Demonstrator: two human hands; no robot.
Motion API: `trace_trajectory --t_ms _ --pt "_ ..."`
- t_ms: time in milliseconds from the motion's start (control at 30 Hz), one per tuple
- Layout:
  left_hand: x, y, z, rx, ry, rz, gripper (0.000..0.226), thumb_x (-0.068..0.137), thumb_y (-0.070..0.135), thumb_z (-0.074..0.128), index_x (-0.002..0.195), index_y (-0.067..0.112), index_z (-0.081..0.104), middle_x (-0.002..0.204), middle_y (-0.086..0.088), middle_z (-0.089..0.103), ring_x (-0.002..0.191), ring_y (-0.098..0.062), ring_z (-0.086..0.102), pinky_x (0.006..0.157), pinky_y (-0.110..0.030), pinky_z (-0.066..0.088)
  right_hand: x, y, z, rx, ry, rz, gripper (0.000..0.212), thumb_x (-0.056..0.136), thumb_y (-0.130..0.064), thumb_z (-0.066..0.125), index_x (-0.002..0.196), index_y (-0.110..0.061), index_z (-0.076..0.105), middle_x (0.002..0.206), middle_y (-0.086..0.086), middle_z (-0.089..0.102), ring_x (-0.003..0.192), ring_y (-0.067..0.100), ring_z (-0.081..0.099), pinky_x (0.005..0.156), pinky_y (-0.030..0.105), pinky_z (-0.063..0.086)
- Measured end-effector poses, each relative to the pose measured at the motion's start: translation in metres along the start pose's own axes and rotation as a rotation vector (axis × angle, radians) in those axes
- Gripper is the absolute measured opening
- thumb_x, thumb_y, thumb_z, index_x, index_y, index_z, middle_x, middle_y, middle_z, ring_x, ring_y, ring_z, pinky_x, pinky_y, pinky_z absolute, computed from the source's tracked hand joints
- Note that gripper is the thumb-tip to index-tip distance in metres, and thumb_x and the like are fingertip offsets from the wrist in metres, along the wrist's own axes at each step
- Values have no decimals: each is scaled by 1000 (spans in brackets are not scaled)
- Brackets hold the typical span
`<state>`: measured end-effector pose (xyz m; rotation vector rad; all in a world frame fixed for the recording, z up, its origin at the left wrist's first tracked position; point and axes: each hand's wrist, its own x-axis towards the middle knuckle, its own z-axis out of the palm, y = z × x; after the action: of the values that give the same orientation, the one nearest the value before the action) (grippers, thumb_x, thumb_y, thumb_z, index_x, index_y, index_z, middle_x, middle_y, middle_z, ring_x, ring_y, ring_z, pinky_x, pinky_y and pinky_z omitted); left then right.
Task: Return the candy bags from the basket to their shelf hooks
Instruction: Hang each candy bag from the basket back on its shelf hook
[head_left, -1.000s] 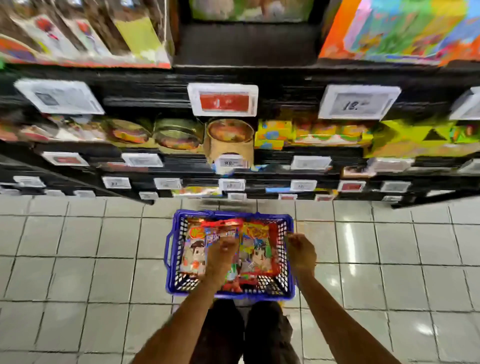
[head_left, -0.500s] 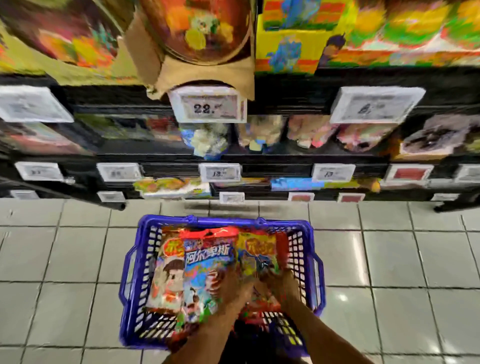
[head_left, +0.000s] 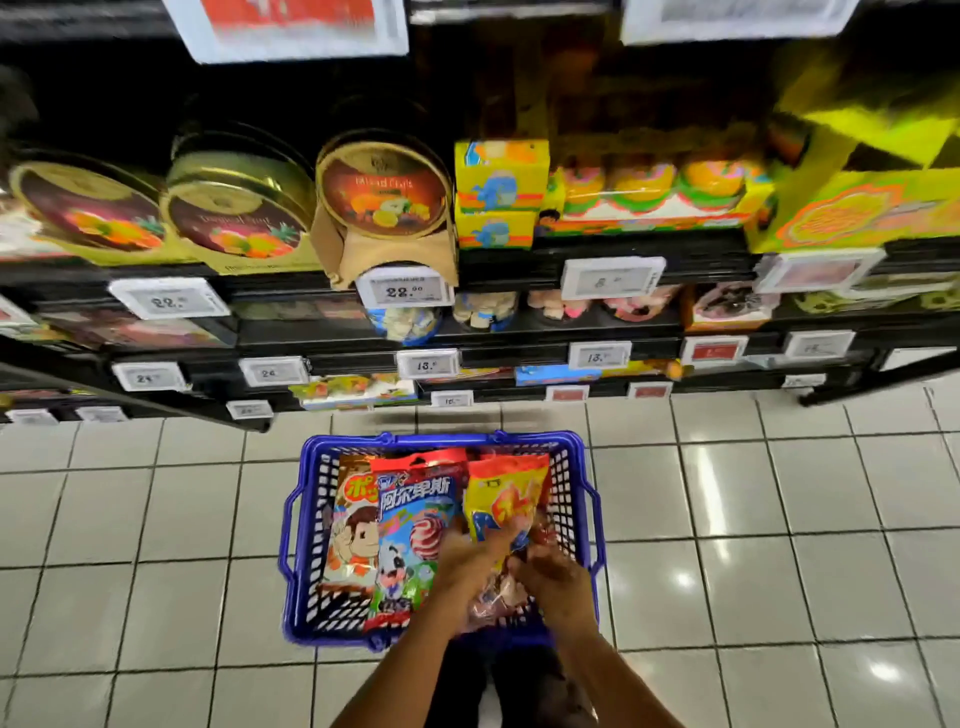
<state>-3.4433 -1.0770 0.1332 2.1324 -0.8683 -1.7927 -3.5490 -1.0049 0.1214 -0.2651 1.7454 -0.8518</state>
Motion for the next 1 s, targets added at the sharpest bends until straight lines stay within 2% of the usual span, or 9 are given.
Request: trace_trajectory --t_ms 133,233,333,467,567,700,767,867,1000 --pt "-80 76 -31 -51 -49 100 42 67 47 82 96 21 68 85 12 73 82 -12 70 72 -24 56 -72 -69 -11 -92 -12 -136 17 67 -10 87 68 -13 70 70 -1 73 62 10 65 60 17 51" --pt "-145 133 -58 -145 -61 153 14 80 35 77 77 24 69 54 20 68 57 2 67 44 -8 47 -131 -144 -23 -112 -2 -277 14 68 -15 86 70 -21 73 76 -3 74 68 5 68 66 20 50" --pt "-213 195 -88 -182 -142 284 23 84 37 73 70 32 55 44 31 58 52 6 63 38 -14 43 -188 -236 -39 -66 178 -579 11 76 -27 79 83 -34 75 97 -15 66 95 3 64 82 18 50" --pt "-286 264 -116 -158 -212 466 29 72 47 72 54 25 67 44 19 61 45 8 60 46 -18 45 -257 -352 -53 -162 260 -1007 30 84 -26 73 101 -50 68 128 -13 53 122 2 46 101 14 36" --pt "-335 307 -129 -150 -291 606 14 61 60 71 74 56 69 65 22 71 63 7 68 48 -9 47 -299 -413 -59 -234 245 -1174 34 87 -27 69 111 -50 65 142 -10 47 135 9 39 109 17 28" --pt "-387 353 -137 -148 -347 748 65 45 75 79 79 20 72 78 6 75 74 -16 71 65 -34 54 -347 -472 -66 -295 345 -1366 28 86 -32 65 114 -35 68 139 -13 47 133 3 38 113 23 28" --pt "-411 373 -137 -164 -343 774 61 51 68 81 87 20 69 72 11 74 73 -14 73 67 -39 59 -363 -492 -70 -250 401 -1417 27 85 -28 67 111 -28 71 137 -10 50 134 8 41 113 32 31" --pt "-443 404 -126 -196 -449 879 42 58 55 78 88 25 77 81 3 78 76 -14 75 63 -25 56 -381 -516 -86 -118 414 -1481 22 85 -25 69 107 -29 73 137 -11 53 138 11 40 112 26 32" --pt "-468 443 -111 -176 -546 940 31 75 49 75 95 25 76 96 -9 77 89 -26 75 70 -29 59 -390 -554 -113 57 421 -1500 19 83 -27 69 98 -37 75 138 -17 53 139 9 37 111 22 33"
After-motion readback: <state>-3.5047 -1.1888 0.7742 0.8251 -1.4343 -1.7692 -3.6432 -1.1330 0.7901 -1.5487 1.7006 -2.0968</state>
